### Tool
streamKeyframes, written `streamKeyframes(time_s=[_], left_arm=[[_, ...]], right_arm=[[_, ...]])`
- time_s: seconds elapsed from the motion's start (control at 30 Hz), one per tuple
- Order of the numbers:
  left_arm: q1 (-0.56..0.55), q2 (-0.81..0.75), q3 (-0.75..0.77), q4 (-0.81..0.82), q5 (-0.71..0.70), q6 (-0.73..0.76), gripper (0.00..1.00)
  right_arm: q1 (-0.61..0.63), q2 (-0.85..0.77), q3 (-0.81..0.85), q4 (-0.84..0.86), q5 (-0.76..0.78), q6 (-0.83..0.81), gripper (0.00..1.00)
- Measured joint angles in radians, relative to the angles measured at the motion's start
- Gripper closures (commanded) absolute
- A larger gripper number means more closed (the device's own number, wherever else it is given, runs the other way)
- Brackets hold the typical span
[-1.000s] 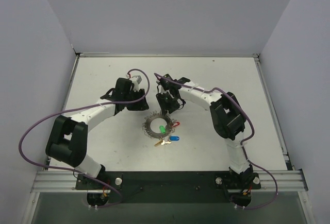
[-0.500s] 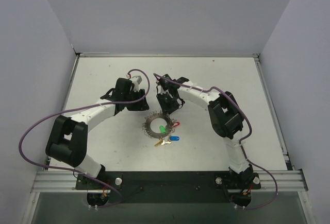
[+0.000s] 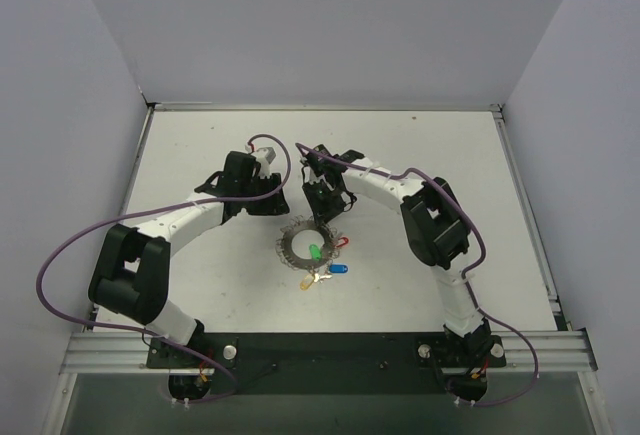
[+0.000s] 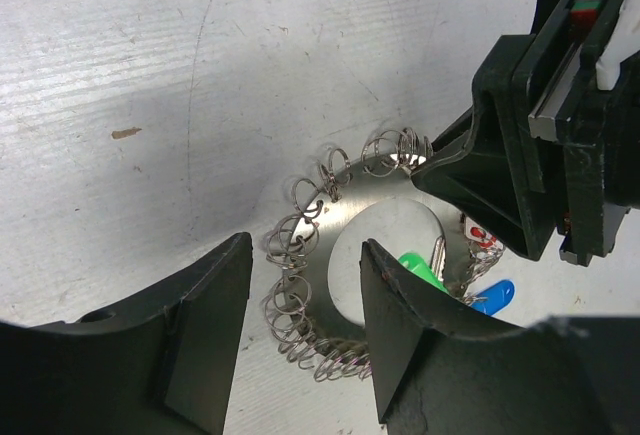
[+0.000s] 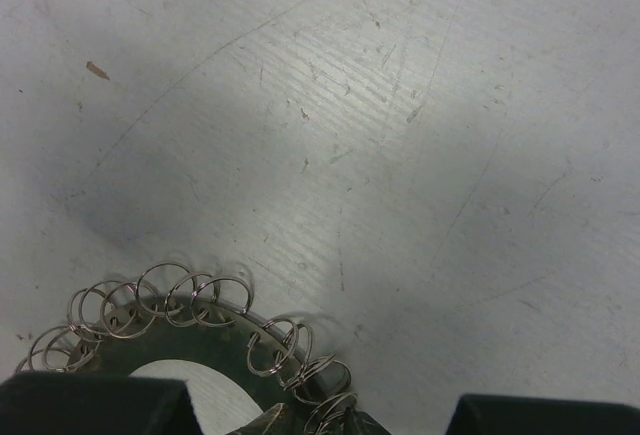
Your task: Put the keys on the keyring
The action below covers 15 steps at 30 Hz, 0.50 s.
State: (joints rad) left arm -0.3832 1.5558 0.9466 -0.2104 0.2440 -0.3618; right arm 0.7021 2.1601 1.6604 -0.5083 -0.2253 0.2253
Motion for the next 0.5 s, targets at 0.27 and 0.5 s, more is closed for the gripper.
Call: streamKeyframes(time_s=[0.27, 0.5], left_arm=[[0.000, 0.000, 0.000, -0.005, 0.000, 0.003, 0.43], [0.000, -0.005, -0.005, -0.011, 0.000, 0.010, 0.43]], right_arm=[[0.000, 0.000, 0.001, -0.003, 0.000, -0.002, 1.00], [0.000, -0.012, 0.000, -0.013, 0.000, -0.026, 1.00]])
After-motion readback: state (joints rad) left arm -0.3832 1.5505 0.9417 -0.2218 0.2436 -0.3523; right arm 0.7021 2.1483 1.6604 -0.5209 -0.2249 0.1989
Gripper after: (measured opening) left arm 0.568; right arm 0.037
